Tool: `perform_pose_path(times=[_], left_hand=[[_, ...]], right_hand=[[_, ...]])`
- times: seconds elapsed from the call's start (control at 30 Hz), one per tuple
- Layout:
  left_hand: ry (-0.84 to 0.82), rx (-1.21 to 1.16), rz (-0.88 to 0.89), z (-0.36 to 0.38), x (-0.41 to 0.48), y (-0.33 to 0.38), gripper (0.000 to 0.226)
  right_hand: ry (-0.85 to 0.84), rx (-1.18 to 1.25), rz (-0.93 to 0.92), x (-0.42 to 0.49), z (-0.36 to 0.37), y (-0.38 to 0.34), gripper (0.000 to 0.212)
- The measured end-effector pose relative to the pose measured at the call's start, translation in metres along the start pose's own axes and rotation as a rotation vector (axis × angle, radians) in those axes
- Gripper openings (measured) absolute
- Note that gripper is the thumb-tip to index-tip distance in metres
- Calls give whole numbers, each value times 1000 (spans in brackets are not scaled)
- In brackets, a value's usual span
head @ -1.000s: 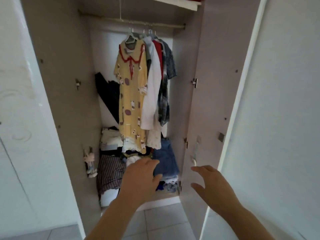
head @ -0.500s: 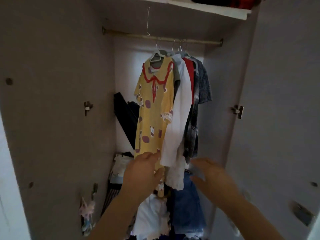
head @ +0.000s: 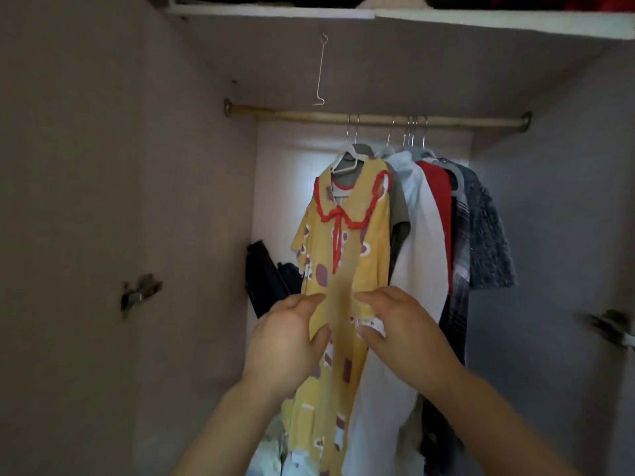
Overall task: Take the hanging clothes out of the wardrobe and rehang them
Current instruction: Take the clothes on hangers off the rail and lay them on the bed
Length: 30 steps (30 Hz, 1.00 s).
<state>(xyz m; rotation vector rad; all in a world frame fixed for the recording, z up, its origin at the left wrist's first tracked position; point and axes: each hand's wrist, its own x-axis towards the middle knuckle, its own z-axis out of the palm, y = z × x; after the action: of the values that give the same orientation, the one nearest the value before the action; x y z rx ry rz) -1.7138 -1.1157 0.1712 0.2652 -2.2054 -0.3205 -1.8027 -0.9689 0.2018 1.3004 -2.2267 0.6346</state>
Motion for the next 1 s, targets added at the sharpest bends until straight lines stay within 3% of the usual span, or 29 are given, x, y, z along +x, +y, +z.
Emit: perform_pose_path(times=[0.23,0.43,0.7,1.0], left_hand=[[154,31,-2,23,107,-17,45],[186,12,-8,42,182,-54,46],[207,-67,69,76,271,-111,43],[211,-97,181,110,331,-140,38]], right_hand=[[149,20,-140,125,10,32,44],[295,-33,-188,222,18,47,47],[452,-344,-150,357,18,73,61],[640,-397,-84,413,14,141,50]])
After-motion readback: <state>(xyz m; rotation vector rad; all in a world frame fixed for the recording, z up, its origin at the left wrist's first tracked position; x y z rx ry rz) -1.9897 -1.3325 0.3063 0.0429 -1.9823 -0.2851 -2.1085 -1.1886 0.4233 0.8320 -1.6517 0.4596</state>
